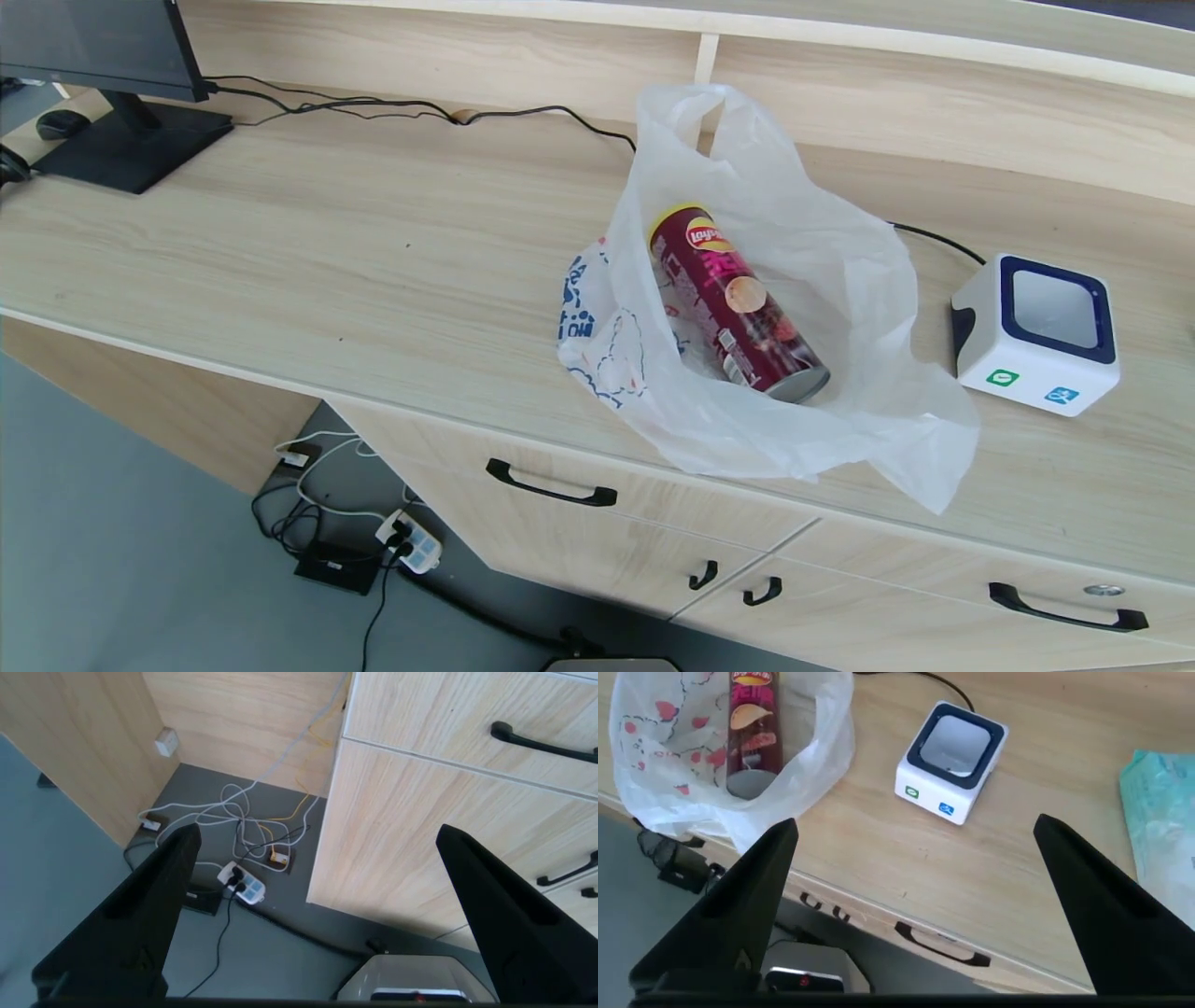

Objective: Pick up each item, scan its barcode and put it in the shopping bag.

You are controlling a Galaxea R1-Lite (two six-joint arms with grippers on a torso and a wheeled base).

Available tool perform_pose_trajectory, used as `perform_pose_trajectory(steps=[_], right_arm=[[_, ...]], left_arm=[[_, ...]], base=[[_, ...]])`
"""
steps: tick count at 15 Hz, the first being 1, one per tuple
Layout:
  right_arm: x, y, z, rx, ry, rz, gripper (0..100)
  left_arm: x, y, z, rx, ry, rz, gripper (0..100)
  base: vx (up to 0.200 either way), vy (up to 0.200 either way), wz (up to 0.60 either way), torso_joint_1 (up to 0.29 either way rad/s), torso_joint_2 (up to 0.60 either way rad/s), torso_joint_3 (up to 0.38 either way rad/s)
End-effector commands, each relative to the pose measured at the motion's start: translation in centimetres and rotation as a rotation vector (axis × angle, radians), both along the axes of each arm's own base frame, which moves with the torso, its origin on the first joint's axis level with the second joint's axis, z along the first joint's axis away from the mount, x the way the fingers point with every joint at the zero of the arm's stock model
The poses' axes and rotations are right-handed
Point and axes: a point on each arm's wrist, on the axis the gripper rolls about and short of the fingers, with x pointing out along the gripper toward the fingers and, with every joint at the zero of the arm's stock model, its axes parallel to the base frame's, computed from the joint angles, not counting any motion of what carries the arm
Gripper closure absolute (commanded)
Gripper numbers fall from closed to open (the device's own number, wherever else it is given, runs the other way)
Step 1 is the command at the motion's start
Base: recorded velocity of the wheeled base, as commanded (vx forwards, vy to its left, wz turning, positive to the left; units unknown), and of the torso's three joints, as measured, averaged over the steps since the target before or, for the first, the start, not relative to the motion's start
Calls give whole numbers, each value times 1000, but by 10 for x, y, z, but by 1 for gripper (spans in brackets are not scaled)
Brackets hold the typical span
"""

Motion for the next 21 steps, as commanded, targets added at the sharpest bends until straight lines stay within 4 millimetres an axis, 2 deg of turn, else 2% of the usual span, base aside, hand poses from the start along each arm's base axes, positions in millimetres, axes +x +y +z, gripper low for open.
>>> perform_pose_trajectory(steps=[1,5,9,12,13,15,17,21], right_arm=[[-2,0,-2,5,-4,1,0],[-3,0,-17,18,-47,37,0],[-3,0,-18,17,-50,38,0],[3,2,-10,28,-76,41,0],[9,3,0,47,-132,39,0],[18,5,5,123,-173,38,0],[19,5,-4,221,-134,37,0],[18,5,-28,228,-79,24,0]], left_arm=[[0,0,0,0,1,0,0],[0,0,0,0,0,0,0],[0,0,0,0,1,0,0],[0,0,0,-2,0,0,0],[0,0,0,0,1,0,0],[0,0,0,0,3,0,0],[0,0,0,1,3,0,0],[0,0,0,1,1,0,0]], base=[[0,0,0,0,0,0],[0,0,-450,1,2,1],[0,0,-450,3,3,4],[0,0,0,0,0,0],[0,0,0,0,0,0],[0,0,0,0,0,0],[0,-200,0,2,7,-2],[0,-200,0,6,-1,0]])
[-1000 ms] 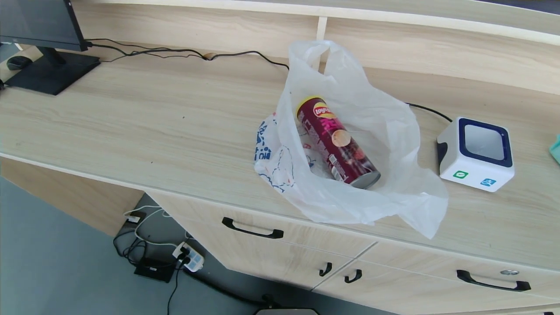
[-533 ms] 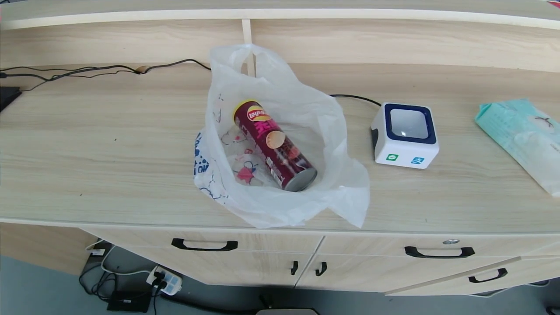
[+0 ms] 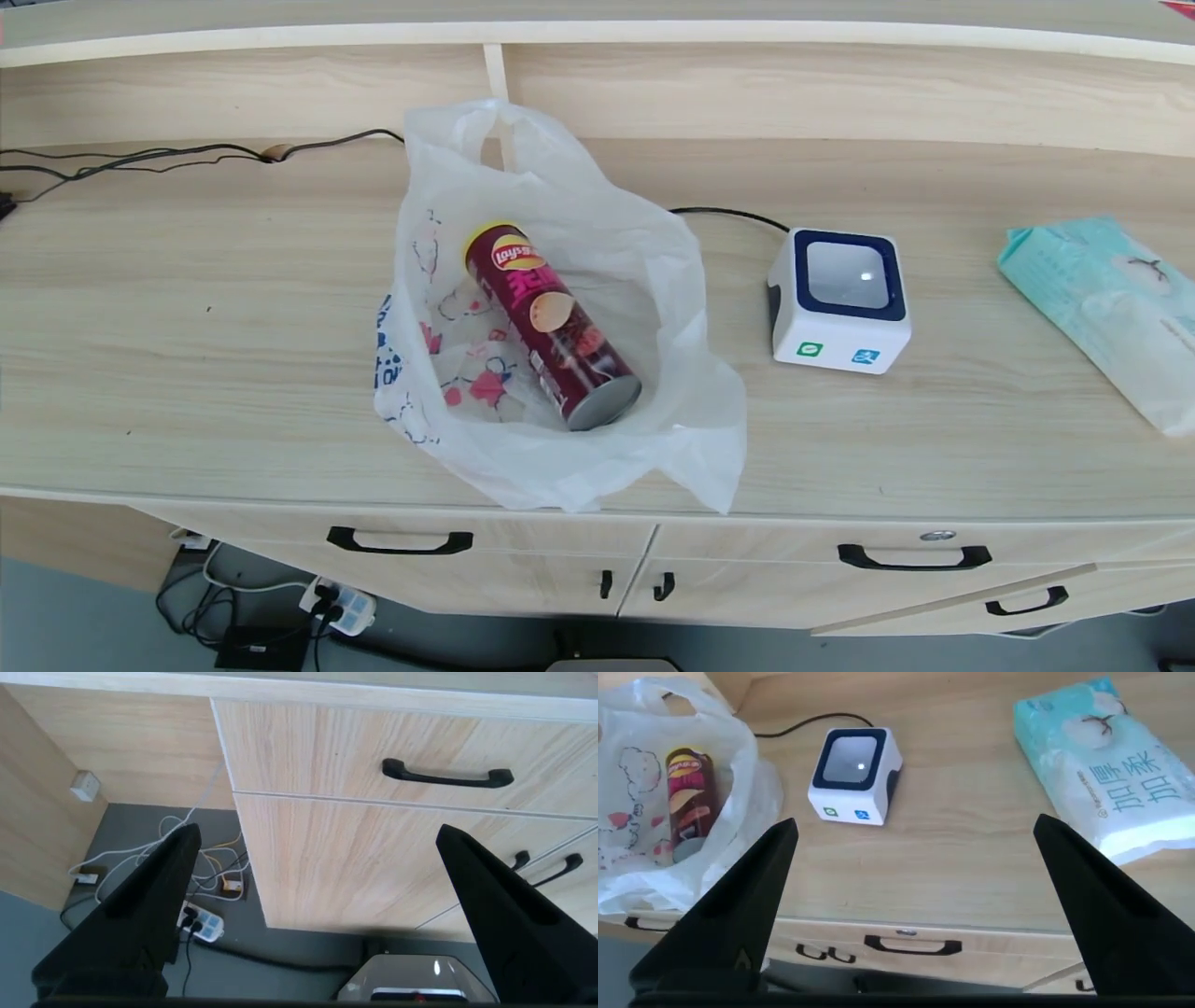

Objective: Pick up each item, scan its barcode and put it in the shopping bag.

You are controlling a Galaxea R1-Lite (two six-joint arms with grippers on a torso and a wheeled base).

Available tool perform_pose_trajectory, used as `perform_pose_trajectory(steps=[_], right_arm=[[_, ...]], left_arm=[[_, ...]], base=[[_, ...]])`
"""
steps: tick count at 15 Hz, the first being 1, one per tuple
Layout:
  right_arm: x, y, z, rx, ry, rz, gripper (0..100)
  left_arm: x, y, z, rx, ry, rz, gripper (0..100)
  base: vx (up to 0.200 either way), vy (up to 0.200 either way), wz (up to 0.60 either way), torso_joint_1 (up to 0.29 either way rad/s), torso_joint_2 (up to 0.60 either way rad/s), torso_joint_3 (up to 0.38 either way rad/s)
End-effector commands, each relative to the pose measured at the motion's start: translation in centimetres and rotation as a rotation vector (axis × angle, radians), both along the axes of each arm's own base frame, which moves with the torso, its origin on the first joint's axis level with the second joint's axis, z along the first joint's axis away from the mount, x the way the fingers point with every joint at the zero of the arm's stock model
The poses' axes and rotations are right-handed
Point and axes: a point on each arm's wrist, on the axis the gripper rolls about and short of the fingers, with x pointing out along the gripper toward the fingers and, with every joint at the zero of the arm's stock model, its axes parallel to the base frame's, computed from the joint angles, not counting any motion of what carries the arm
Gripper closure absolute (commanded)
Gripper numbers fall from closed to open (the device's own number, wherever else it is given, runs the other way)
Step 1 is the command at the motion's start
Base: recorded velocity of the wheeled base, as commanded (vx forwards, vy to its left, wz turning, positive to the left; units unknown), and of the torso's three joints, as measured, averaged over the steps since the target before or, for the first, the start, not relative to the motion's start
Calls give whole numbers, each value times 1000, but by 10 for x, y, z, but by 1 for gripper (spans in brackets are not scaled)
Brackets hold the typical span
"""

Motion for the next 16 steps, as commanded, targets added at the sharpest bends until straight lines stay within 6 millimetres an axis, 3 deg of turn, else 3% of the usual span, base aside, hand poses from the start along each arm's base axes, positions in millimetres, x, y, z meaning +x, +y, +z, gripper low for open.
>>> perform_pose_trajectory(steps=[1,6,9,13,16], right_arm=[[-1,0,-12,-2,25,6,0],[12,3,5,14,37,-4,0],[36,9,10,-65,93,42,0],[98,17,11,-245,215,95,0],[152,-1,18,-375,246,120,0]], left_arm=[[0,0,0,0,1,0,0],[0,0,0,0,-1,0,0],[0,0,0,0,-1,-1,0],[0,0,1,-3,-4,0,0],[0,0,1,-3,-8,2,0]], base=[[0,-200,0,7,2,2],[0,-200,0,0,0,6],[0,-200,0,1,4,2],[0,0,0,0,0,0],[0,0,0,0,0,0]])
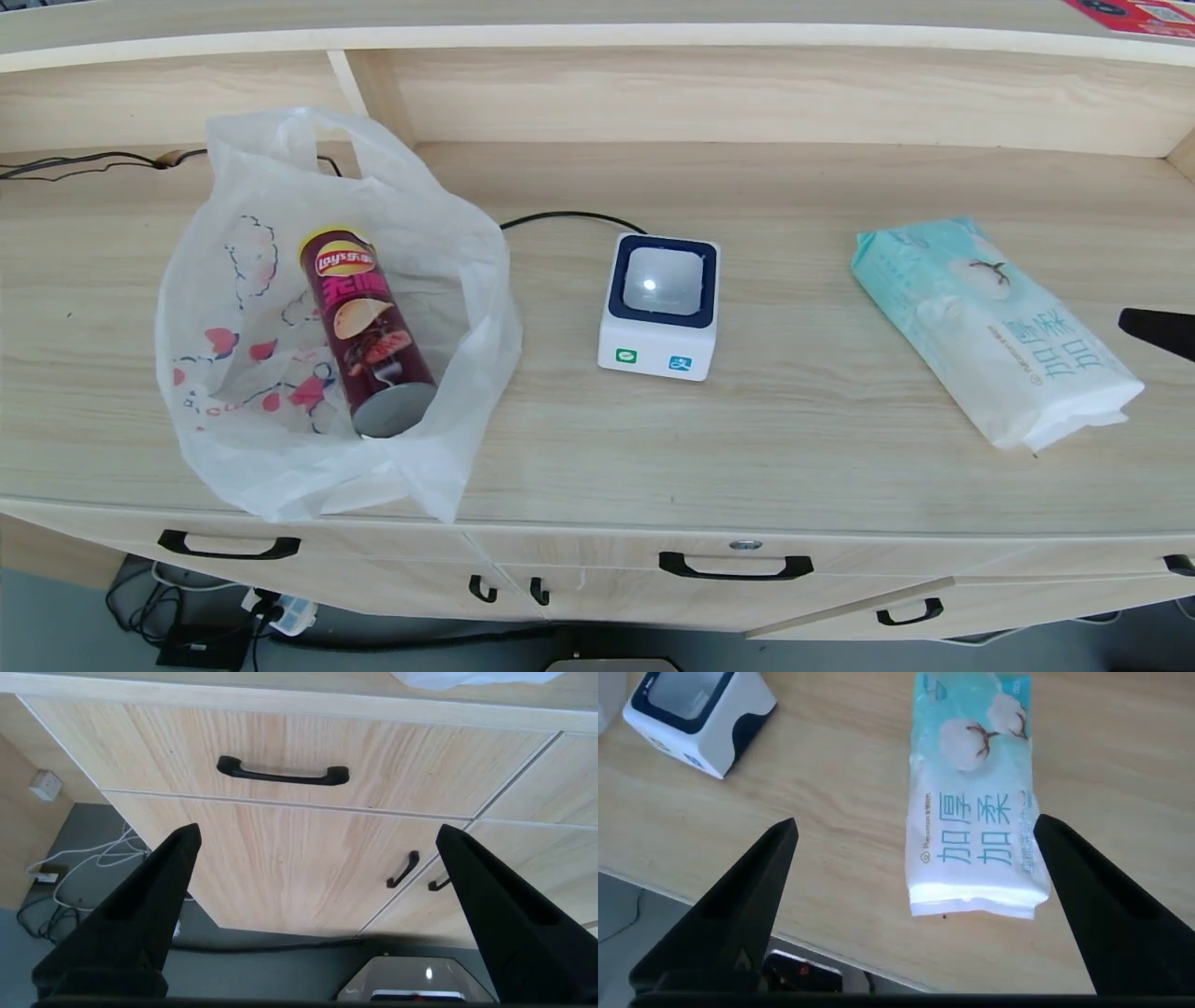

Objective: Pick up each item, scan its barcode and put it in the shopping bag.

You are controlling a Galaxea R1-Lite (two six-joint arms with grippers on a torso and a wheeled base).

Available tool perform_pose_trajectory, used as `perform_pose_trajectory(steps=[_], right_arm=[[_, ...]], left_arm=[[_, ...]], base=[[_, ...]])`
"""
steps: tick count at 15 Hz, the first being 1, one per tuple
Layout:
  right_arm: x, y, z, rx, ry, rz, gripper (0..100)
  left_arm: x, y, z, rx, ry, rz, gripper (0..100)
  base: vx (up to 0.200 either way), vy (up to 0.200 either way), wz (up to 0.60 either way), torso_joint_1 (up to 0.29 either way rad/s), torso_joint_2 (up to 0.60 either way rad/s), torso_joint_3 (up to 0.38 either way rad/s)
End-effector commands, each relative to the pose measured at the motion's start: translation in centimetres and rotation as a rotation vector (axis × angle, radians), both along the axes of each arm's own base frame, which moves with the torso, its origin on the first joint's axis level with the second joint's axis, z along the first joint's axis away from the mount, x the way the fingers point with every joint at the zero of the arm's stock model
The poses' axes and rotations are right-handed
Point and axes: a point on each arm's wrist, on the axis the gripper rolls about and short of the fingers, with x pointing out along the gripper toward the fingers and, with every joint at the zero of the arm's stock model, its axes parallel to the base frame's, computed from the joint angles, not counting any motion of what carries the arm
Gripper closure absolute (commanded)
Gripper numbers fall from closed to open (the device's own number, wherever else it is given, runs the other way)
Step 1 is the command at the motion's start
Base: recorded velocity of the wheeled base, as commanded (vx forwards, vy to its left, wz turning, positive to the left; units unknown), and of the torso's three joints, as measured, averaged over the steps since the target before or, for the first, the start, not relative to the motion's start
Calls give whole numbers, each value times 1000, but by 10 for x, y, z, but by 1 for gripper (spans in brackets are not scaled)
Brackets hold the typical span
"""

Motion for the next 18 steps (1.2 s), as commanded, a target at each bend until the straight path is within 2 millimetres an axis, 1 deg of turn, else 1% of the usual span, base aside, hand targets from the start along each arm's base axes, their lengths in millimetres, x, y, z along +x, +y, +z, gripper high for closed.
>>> perform_pose_trajectory(steps=[1,2,3,4,5,6,8,10,15,18], right_arm=[[62,-20,0,-81,75,-18,0],[81,-33,1,-94,87,-37,0],[89,-40,2,-99,92,-46,0],[107,-51,3,-105,98,-52,0],[118,-53,3,-104,107,-46,0],[125,-55,1,-100,128,-43,0],[133,-55,-3,-88,165,-7,0],[144,-55,-11,-114,188,14,0],[149,-54,-21,-114,218,27,0],[150,-54,-20,-112,211,28,0]], left_arm=[[0,0,0,0,1,0,0],[0,0,0,0,-1,0,0],[0,0,0,1,-1,0,0],[0,0,0,4,-3,0,0],[0,0,0,6,-1,0,0],[0,0,0,6,-1,0,0],[0,0,0,7,-1,0,0],[0,0,0,9,-1,0,0],[0,0,0,9,-1,0,0],[0,0,0,18,-1,1,0]], base=[[0,0,0,0,0,0],[0,0,0,0,0,0],[0,0,0,0,0,0],[0,0,0,0,0,0],[0,0,0,0,0,0],[0,0,0,0,0,0],[0,0,0,0,0,0],[0,0,0,0,0,0],[0,0,0,0,0,0],[0,0,0,0,0,0]])
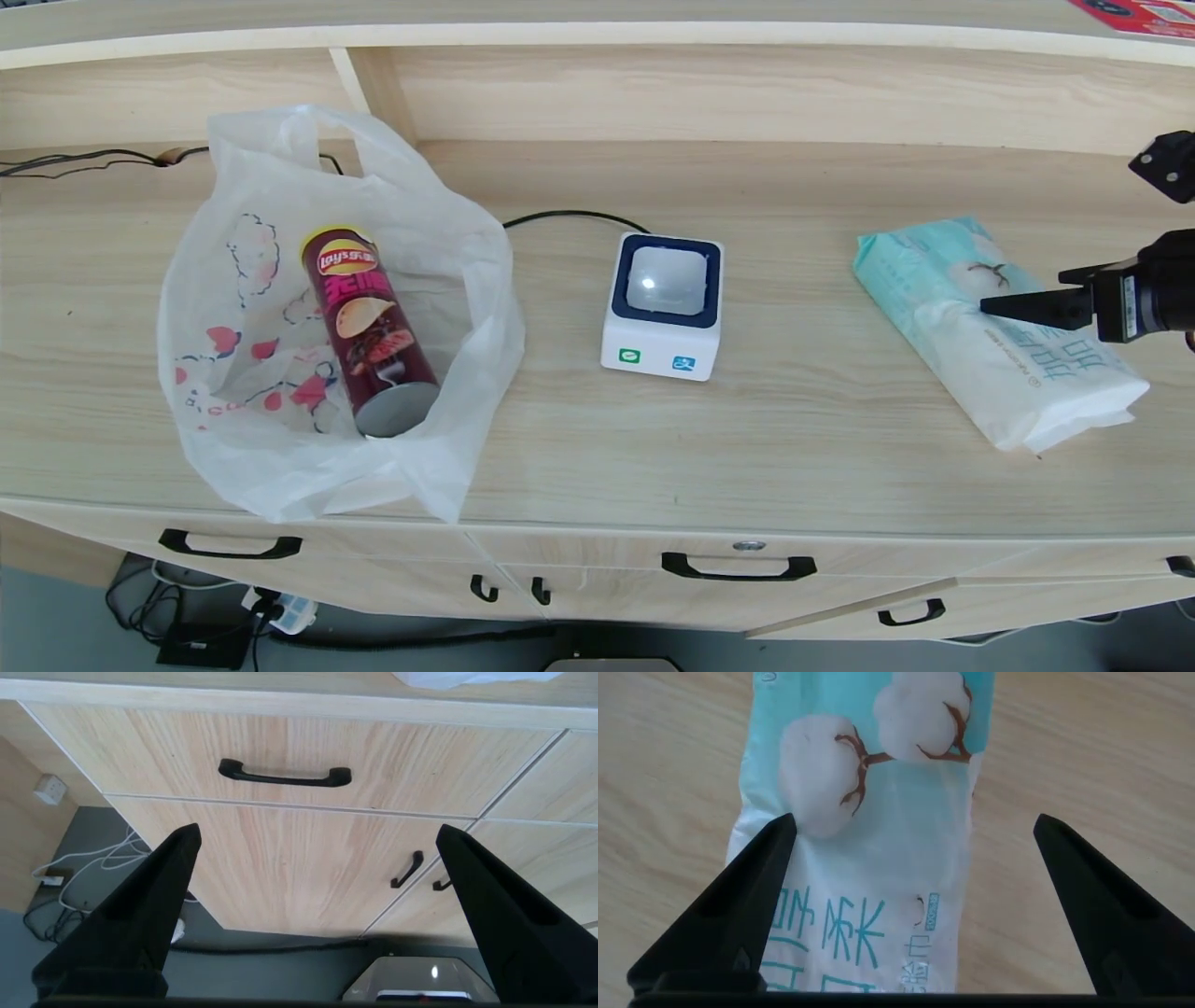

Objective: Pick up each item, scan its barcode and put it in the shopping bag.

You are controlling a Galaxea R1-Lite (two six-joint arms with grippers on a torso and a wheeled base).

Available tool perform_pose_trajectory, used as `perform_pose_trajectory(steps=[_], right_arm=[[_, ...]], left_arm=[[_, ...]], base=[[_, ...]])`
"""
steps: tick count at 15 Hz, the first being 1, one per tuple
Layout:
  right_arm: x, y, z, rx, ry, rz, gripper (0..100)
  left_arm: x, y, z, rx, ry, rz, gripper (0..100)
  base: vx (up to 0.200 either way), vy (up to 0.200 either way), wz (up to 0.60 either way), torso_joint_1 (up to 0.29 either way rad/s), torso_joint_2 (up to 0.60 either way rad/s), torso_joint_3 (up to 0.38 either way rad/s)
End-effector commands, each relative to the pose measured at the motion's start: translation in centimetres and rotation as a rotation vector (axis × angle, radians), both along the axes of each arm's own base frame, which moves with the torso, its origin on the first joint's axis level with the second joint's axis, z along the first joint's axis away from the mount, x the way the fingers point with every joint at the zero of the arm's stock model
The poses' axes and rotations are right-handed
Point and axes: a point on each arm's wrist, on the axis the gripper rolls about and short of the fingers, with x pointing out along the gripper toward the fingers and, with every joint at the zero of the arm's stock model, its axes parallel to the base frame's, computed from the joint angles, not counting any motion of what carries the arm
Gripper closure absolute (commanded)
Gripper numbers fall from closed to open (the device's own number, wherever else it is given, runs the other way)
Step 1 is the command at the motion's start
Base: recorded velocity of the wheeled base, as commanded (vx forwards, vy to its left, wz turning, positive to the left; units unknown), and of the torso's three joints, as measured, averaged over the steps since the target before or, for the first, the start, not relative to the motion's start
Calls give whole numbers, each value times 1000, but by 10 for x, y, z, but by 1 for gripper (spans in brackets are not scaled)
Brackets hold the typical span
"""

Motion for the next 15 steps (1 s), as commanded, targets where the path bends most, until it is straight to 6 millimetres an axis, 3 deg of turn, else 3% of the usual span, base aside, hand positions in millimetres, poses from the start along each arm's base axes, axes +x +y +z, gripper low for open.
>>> perform_pose_trajectory(steps=[1,4,10,12,15], right_arm=[[2,1,4,-1,-17,5,0],[3,9,15,4,-53,26,0],[-1,12,-2,44,18,18,0],[0,23,-1,46,14,54,0],[0,24,8,43,-18,59,0]], left_arm=[[0,0,0,0,1,1,0],[0,0,0,5,1,1,0],[0,0,0,26,1,1,0],[0,0,0,20,1,1,0],[0,0,0,20,1,1,0]], base=[[0,0,0,0,0,0],[0,0,0,0,0,0],[0,0,0,0,0,0],[0,0,0,0,0,0],[0,0,0,0,0,0]])
